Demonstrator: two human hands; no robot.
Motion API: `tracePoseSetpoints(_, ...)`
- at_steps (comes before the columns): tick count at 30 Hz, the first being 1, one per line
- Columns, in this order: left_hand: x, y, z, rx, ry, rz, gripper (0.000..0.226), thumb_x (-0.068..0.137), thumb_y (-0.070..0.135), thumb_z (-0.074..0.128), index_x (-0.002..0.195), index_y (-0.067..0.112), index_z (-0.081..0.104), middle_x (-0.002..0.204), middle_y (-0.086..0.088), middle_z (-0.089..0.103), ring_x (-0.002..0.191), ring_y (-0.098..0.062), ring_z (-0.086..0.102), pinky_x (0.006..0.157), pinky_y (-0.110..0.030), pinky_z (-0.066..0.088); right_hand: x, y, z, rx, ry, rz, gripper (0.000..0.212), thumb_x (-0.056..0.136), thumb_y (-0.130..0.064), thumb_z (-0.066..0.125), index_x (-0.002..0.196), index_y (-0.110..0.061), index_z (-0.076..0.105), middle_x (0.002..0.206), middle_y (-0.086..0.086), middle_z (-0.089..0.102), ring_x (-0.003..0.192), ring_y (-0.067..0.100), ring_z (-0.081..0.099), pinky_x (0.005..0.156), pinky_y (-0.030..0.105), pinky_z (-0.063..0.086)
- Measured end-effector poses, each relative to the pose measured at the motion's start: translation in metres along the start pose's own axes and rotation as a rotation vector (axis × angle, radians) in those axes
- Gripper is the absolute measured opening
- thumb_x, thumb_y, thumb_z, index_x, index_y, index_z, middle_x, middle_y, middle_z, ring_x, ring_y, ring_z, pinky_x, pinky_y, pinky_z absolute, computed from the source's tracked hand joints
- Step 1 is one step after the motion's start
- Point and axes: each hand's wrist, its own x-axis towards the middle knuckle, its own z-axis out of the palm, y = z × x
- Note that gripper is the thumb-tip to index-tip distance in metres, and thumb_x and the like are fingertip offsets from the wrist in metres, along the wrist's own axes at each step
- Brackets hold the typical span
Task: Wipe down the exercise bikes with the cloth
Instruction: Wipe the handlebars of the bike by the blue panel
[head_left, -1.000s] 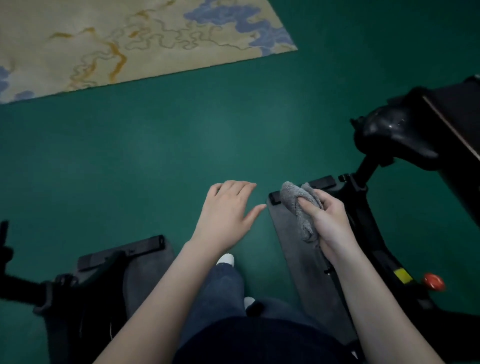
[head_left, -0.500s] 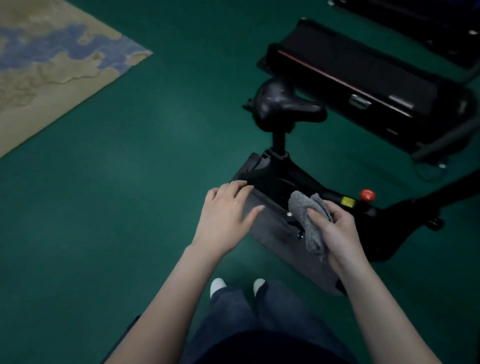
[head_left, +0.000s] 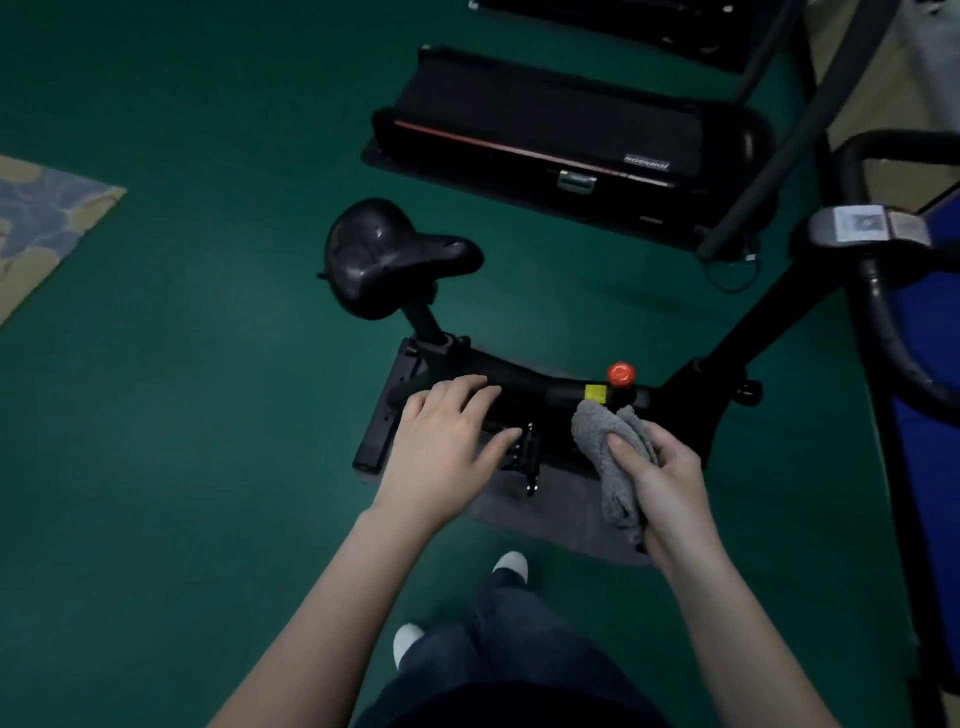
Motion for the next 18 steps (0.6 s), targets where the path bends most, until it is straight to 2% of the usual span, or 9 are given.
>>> tracePoseSetpoints(3, 0.033, 0.020, 0.007, 0.026, 0.005, 0.037, 0.059, 0.089, 0.056, 0.035, 0.124, 0.015, 0.059, 0.126, 0.001, 0.058, 0.115, -0.022, 0.054, 0.096, -0.040, 0.041, 0.028, -0.012, -0.015, 0.030, 0.019, -0.031, 0.022, 0.090, -0.003, 0.060, 0.108, -0.013, 0.065, 0.100, 0.003, 0.071, 0.092, 0.015, 0.067, 0.079, 0.024, 0.049)
tracePoseSetpoints(9, 0.085, 0.055, 0.025, 0.056, 0.003, 0.090, 0.058, 0.088, 0.056, 0.035, 0.122, 0.016, 0.060, 0.120, 0.002, 0.061, 0.113, -0.022, 0.055, 0.093, -0.039, 0.042, 0.075, -0.027, -0.041, 0.094, 0.031, -0.056, 0.024, 0.090, -0.002, 0.059, 0.113, -0.010, 0.064, 0.103, 0.004, 0.070, 0.092, 0.013, 0.066, 0.082, 0.023, 0.049)
tracePoseSetpoints(13, 0.104, 0.072, 0.034, 0.079, -0.026, 0.116, 0.058, 0.089, 0.056, 0.035, 0.123, 0.016, 0.060, 0.121, 0.003, 0.061, 0.113, -0.021, 0.055, 0.093, -0.038, 0.042, 0.095, -0.033, -0.056, 0.114, 0.031, -0.051, 0.021, 0.091, -0.005, 0.061, 0.104, -0.021, 0.065, 0.104, 0.004, 0.070, 0.096, 0.015, 0.067, 0.084, 0.027, 0.051)
tracePoseSetpoints(18, 0.130, 0.085, 0.040, 0.086, -0.048, 0.170, 0.056, 0.089, 0.055, 0.036, 0.122, 0.016, 0.060, 0.120, 0.002, 0.061, 0.112, -0.021, 0.055, 0.092, -0.037, 0.042, 0.114, -0.043, -0.067, 0.150, 0.075, -0.046, 0.017, 0.090, -0.006, 0.062, 0.097, -0.021, 0.065, 0.099, 0.007, 0.071, 0.088, 0.017, 0.068, 0.075, 0.027, 0.053)
